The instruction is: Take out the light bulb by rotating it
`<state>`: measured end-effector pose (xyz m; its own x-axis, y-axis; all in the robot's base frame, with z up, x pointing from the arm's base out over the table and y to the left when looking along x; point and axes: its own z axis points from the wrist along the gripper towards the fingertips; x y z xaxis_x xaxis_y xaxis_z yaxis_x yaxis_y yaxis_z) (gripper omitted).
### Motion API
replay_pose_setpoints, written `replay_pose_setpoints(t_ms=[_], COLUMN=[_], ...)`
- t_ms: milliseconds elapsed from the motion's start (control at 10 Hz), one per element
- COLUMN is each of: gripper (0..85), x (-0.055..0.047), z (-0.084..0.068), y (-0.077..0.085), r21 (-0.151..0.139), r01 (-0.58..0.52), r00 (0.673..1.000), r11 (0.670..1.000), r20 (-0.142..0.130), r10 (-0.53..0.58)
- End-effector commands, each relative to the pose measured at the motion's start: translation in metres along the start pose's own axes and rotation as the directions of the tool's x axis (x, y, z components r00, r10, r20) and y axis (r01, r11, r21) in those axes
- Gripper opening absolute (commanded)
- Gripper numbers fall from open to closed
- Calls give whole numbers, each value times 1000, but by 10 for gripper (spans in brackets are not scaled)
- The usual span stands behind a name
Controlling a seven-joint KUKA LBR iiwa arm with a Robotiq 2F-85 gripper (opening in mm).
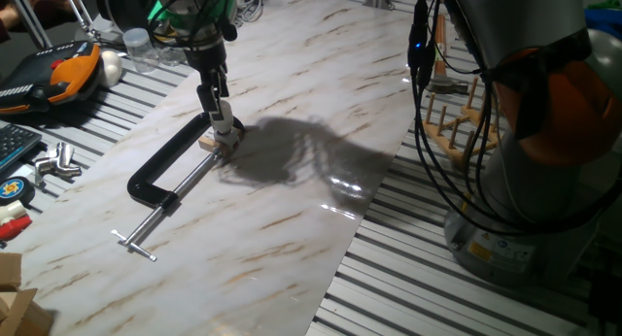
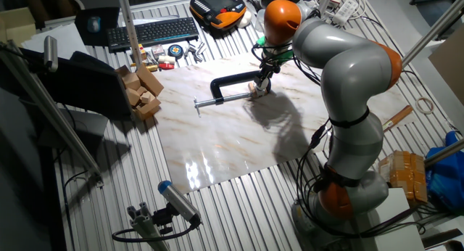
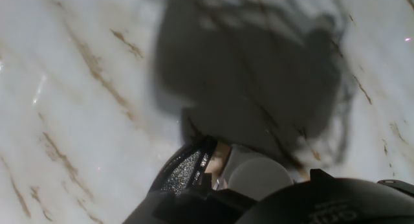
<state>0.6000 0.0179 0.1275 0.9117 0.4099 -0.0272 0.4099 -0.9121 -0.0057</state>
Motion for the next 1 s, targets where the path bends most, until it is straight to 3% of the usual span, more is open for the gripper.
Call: replay_pose_setpoints(t_ms=[0,800,900], gripper=[680,680,510], x=[0,1,1], z=[0,0,0], y=[0,0,0], r21=[1,-1,-3], r01=[0,23,31], r00=[1000,1000,999], r11=[1000,1000,1000], r20=[0,-9,-9], r10=[0,-23,-31])
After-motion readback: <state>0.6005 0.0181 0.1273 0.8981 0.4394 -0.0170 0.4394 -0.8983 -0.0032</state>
